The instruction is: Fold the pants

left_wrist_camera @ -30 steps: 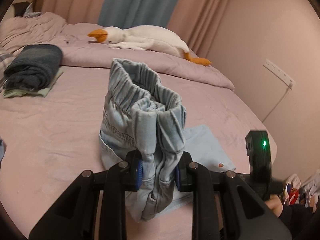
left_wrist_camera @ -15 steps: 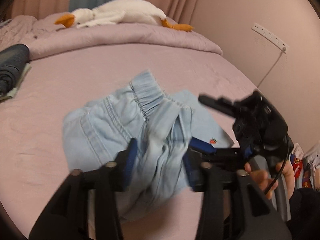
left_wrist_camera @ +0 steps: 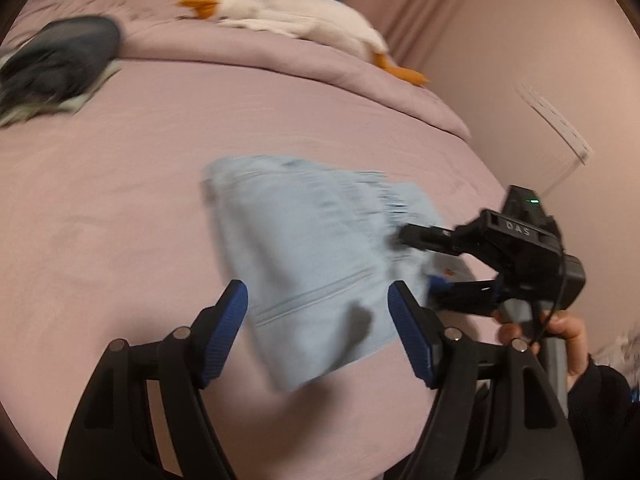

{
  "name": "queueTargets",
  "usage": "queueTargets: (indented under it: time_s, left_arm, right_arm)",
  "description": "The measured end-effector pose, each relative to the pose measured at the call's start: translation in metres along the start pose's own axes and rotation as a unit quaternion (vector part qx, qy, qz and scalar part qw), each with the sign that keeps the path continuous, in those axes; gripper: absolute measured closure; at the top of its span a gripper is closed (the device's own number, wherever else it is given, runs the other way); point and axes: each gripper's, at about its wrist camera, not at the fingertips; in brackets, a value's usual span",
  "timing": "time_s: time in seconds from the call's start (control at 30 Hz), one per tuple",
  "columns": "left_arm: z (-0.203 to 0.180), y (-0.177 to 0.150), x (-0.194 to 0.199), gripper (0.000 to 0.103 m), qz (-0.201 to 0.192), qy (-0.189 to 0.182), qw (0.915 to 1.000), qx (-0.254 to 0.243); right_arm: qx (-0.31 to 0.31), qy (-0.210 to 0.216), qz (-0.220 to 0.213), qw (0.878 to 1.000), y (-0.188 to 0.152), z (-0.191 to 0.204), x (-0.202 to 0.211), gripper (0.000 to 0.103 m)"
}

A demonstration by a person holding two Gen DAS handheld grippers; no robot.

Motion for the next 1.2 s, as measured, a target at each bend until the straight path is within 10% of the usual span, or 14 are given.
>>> queueTargets:
  time_s: [0.13, 0.33, 0.6, 0.97, 1.07, 1.2]
  left_arm:
    - [0.026, -0.008, -0.003, 0.031, 0.019, 0.019, 0.9989, 0.04]
    - [0.028, -0.009, -0.004, 0.031, 0.025, 0.022, 0.9983, 0.048]
    - [0.021, -0.009, -0.018, 0.031, 0.042, 0.018, 0.9982, 0.039]
    - [0.008, 0.019, -0.034, 0.031, 0.041, 0.018, 0.9988, 0.018]
    - [0.004, 0.034, -0.039, 0.032, 0.029, 0.018, 0.9992, 0.018]
    - [-0.002, 0.059, -0.054, 0.042, 0.025, 0.003, 0.9996, 0.016]
  right_arm:
    - [0.04, -0.063, 0.0, 0.997, 0.0, 0.013, -0.011, 0.064]
    - [0.166, -0.076, -0.041, 0.982, 0.001, 0.059, 0.009, 0.074]
    - [0.214, -0.127, -0.11, 0.962, 0.019, 0.062, 0.073, 0.074]
    - [0.107, -0.156, -0.093, 0.978, 0.042, -0.015, 0.081, 0.059]
    - [0.15, -0.216, -0.123, 0.957, 0.037, 0.002, 0.094, 0.039]
    - [0.241, -0.273, -0.167, 0.916, 0.014, 0.032, 0.099, 0.038]
Point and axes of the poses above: each gripper's, at about its wrist camera, not at the fingertips, and x roughly against the way its jaws point, z to its left, y to its top, and after that the axes turned 14 degrees about y, right-handed
